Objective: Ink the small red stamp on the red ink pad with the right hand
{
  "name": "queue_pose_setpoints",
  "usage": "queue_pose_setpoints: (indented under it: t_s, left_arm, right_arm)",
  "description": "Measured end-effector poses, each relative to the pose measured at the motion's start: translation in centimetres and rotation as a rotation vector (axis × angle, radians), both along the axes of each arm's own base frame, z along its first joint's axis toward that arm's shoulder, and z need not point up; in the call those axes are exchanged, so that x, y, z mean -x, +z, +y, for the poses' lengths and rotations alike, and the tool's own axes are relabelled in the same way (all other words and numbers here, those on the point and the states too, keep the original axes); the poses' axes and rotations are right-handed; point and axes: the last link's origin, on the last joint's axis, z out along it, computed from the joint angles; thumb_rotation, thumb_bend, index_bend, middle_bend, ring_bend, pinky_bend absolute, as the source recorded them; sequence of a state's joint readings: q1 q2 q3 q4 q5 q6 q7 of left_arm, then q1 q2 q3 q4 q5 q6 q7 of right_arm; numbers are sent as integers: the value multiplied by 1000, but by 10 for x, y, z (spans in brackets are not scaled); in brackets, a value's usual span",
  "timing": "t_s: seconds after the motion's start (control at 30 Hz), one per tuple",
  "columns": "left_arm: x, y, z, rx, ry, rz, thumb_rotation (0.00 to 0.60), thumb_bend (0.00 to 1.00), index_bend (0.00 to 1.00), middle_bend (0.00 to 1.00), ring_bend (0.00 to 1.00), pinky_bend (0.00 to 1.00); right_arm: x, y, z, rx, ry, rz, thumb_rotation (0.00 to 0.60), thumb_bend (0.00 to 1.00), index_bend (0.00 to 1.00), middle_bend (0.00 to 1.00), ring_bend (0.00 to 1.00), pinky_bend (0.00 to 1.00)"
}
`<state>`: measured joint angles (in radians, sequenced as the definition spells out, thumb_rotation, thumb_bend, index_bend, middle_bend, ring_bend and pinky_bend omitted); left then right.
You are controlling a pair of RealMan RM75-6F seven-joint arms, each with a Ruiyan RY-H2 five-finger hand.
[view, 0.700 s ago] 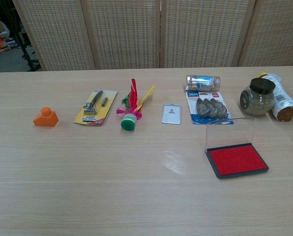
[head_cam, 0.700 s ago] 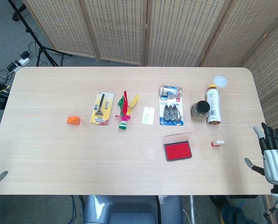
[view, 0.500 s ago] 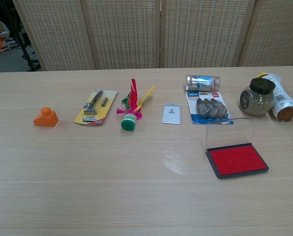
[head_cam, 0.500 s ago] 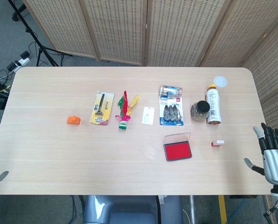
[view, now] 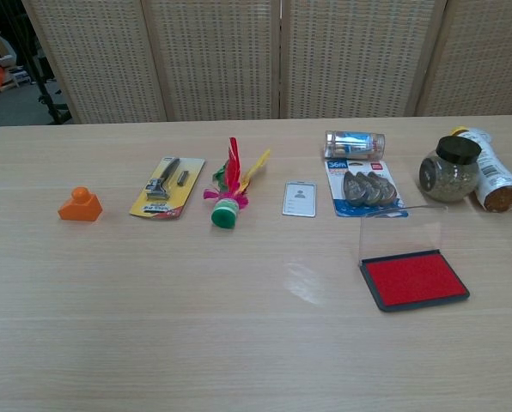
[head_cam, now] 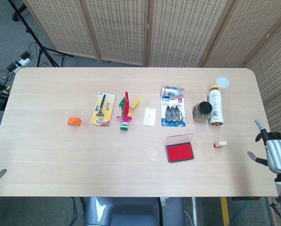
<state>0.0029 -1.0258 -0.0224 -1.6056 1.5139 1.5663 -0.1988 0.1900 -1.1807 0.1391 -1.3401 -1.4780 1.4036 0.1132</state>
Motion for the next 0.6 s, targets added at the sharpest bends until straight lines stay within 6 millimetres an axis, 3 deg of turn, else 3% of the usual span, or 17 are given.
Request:
queue_pose_setpoints:
  t_s: [0.1,0.23,0.37,0.5,0.6]
  left_arm:
    - [0,-3,3,9,10,11,600,87,0,0,0,0]
    - [1,-7,7,20,26,26,600,87,0,0,0,0]
    - [1,-8,9,22,31,25,600,86,0,0,0,0]
    - [1,-8,9,27,30,26,600,87,0,0,0,0]
    - [1,-8,9,28,30,26,600,87,0,0,0,0]
  right_arm:
    - [8,-4,-16,-42,-20,41,600,0,0,920,988,1000]
    - [11,-20,-31,-143,-78,60,600,0,3,942,1000,1000]
    - [8,-39,-39,-237,-113,61,600,0,143,962,1000,1000]
    - [2,-57,-42,-286,-117,41,600,164,275,972,1000,1000]
    - [0,-68,-45,-293,-120,40,600,211,339,973,1000,1000]
